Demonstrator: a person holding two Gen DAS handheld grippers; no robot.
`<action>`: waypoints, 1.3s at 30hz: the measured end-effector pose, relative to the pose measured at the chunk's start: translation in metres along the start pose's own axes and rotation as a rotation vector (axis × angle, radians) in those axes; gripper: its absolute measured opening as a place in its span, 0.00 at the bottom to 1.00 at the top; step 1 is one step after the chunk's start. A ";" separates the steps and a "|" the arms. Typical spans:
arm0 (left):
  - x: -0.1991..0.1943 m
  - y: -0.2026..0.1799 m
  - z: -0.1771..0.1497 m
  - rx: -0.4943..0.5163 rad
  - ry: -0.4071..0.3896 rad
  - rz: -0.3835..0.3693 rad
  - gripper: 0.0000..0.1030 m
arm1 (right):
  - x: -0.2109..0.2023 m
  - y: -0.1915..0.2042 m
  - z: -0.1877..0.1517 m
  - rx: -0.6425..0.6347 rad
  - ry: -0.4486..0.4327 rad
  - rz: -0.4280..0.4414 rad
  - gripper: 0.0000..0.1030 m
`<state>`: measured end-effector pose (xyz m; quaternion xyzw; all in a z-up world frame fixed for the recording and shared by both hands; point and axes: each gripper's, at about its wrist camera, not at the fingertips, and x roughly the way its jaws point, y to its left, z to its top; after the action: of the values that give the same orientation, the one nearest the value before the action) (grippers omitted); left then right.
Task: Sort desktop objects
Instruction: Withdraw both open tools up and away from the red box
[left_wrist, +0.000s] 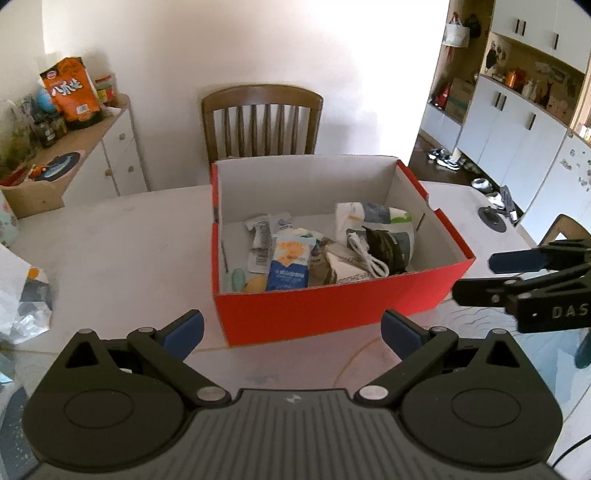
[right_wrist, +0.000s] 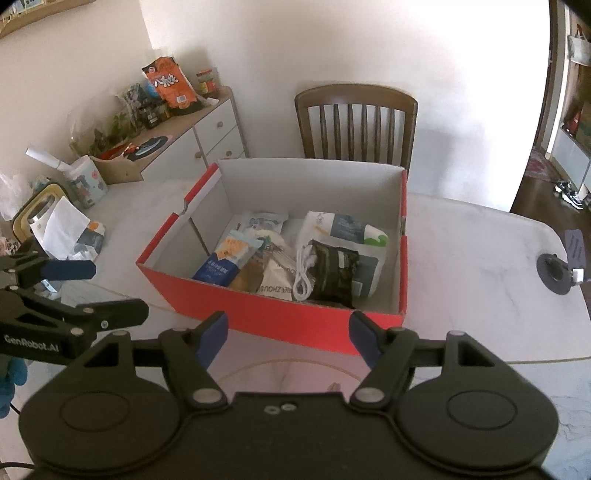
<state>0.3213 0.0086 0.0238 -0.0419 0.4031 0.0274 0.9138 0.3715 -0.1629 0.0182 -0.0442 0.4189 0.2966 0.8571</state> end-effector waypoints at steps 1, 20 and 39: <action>-0.002 0.000 -0.001 0.005 -0.005 0.013 1.00 | -0.003 0.001 -0.001 0.000 -0.004 -0.004 0.71; -0.043 -0.010 -0.025 0.035 -0.048 0.018 1.00 | -0.038 0.015 -0.025 0.013 -0.069 -0.015 0.71; -0.047 -0.019 -0.041 0.045 -0.026 0.019 0.99 | -0.057 0.015 -0.048 0.022 -0.079 -0.042 0.71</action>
<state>0.2611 -0.0153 0.0320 -0.0171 0.3923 0.0277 0.9193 0.3033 -0.1925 0.0321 -0.0319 0.3868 0.2752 0.8795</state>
